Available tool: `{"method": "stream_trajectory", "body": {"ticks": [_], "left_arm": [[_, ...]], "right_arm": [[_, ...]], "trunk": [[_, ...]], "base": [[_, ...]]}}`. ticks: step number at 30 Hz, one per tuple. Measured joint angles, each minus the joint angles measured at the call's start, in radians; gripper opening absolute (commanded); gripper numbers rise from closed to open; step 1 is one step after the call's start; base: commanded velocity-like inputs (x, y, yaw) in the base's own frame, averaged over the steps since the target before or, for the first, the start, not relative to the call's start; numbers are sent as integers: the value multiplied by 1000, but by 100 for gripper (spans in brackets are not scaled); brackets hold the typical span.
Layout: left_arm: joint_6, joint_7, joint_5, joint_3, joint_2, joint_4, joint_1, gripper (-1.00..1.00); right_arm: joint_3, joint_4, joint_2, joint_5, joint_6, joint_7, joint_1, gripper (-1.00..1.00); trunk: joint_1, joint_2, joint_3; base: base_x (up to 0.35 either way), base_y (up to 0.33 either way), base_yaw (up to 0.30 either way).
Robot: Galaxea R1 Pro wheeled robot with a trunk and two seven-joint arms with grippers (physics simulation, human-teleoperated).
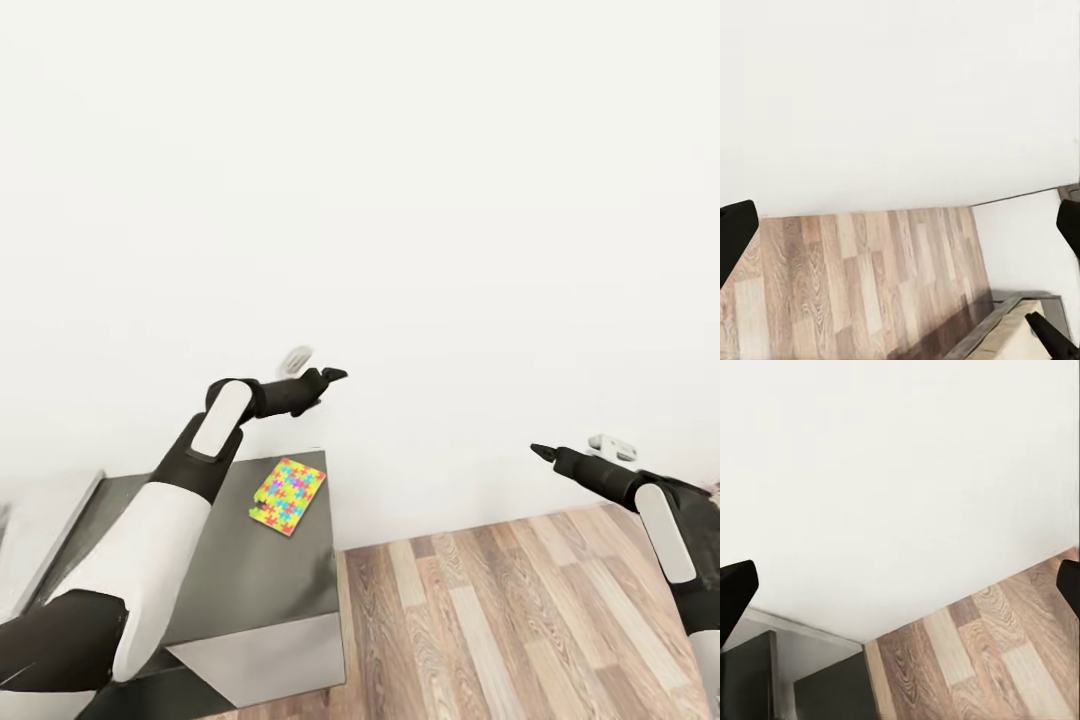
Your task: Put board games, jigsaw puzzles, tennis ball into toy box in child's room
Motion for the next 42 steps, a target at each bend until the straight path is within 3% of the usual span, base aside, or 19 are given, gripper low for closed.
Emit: {"method": "stream_trajectory", "body": {"ticks": [2,3,11,13,17,19,23,27,34,42], "left_arm": [[-21,20,0,-1,-12,0,15,100],[-64,52,-1,-2,-29,0,44,100],[-183,92,1,-7,-50,1,120,100],[-214,96,1,-26,-54,2,139,100],[-238,99,2,-59,-57,2,151,100],[-276,101,4,-117,-61,5,161,100],[-308,101,5,-153,-64,10,165,100],[-370,101,7,-214,-68,35,173,100],[-402,100,10,-239,-69,62,183,100],[-410,99,3,-244,-67,69,195,100]], "right_arm": [[6,13,0,2,-4,-4,-4,100],[11,29,-2,5,-8,-9,-9,100],[12,49,-36,6,-11,-13,-14,100],[13,53,-56,5,-10,-14,-14,100],[14,56,-70,3,-10,-14,-13,100],[19,60,-82,3,-10,-13,-13,100],[24,61,-86,2,-9,-12,-13,100],[31,71,-90,2,-8,8,-13,100],[37,89,-89,4,-7,52,-14,100],[76,96,-87,6,-6,84,-14,100]], "trunk": [[0,0,3],[0,0,4],[0,0,17],[0,0,20],[0,0,26],[0,0,29],[0,0,34],[0,0,40],[0,0,50],[0,0,62]], "base": [[0,0,-175],[0,0,-174],[0,0,-171],[0,0,-170],[0,0,-169],[0,0,-169],[0,0,-170],[0,0,-176],[0,0,-180],[0,0,-181]]}}
